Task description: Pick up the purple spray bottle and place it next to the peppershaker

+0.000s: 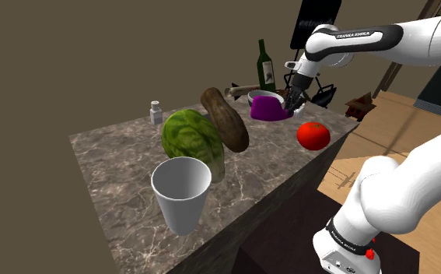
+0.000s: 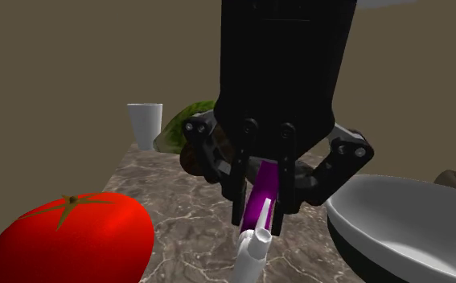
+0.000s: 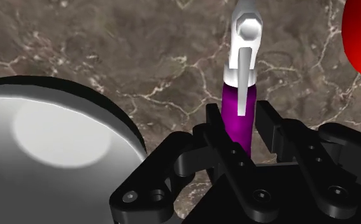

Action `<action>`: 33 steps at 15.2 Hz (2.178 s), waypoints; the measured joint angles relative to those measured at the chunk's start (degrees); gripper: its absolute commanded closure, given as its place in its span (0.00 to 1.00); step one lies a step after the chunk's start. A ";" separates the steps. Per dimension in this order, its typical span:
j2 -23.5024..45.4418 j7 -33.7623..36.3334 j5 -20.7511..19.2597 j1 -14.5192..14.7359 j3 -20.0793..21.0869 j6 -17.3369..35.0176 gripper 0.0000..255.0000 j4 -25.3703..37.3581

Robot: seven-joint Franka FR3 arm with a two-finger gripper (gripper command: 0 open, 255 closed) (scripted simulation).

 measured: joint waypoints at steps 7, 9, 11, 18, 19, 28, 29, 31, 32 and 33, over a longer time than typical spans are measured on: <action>-0.80 1.15 -0.05 0.10 1.08 -5.16 1.00 4.51; -0.75 1.38 0.07 0.22 1.30 -6.75 1.00 6.17; -0.37 1.39 0.30 0.39 1.29 -8.35 1.00 8.12; 0.41 1.78 0.86 0.85 1.56 -13.70 1.00 14.18; 0.41 1.87 0.89 0.88 1.64 -14.33 1.00 14.81; 1.39 7.12 2.68 2.81 5.46 -15.47 1.00 17.14; 1.47 8.59 3.08 3.30 6.55 -15.16 1.00 17.03; 1.87 11.02 3.81 4.17 8.28 -14.70 1.00 17.14; 2.56 12.27 4.39 4.76 9.14 -13.97 1.00 17.14; 2.85 13.61 4.79 5.29 10.09 -13.56 1.00 17.12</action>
